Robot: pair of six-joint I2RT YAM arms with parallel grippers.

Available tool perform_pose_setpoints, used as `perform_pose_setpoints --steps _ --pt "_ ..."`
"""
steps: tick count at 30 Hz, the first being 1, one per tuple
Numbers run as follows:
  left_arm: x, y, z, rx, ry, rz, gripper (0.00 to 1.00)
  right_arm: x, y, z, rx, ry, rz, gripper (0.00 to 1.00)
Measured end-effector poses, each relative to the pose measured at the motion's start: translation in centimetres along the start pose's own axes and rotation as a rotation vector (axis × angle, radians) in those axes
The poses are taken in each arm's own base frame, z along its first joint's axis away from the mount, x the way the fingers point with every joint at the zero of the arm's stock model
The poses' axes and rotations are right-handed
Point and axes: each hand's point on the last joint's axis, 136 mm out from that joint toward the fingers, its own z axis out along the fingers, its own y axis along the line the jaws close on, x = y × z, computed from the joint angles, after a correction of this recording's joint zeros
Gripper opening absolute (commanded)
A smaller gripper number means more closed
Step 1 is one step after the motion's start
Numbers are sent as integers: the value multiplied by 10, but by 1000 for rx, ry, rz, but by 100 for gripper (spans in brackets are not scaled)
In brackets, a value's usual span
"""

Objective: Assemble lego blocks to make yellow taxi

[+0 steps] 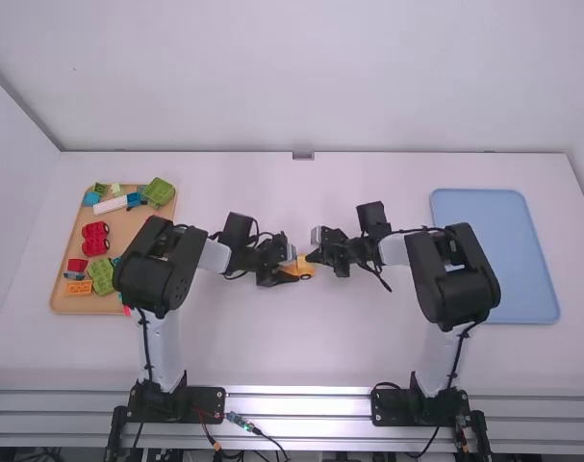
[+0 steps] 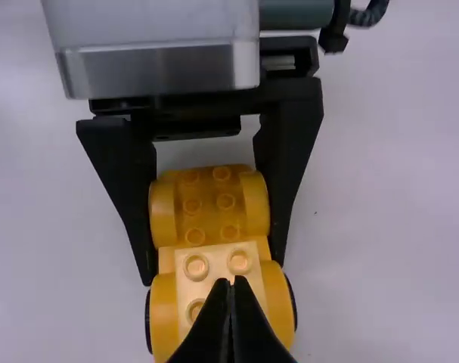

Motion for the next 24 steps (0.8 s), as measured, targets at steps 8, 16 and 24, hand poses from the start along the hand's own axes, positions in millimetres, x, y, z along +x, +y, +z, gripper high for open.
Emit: perform_pose_setpoints --steps 8,16,24 --pt "0 0 0 1 -2 2 9 0 1 0 0 4 48 0" --pt "0 -1 0 2 -2 2 8 0 2 2 2 30 51 0" --pt "0 -1 0 3 -1 3 7 -4 12 12 -26 49 35 0"
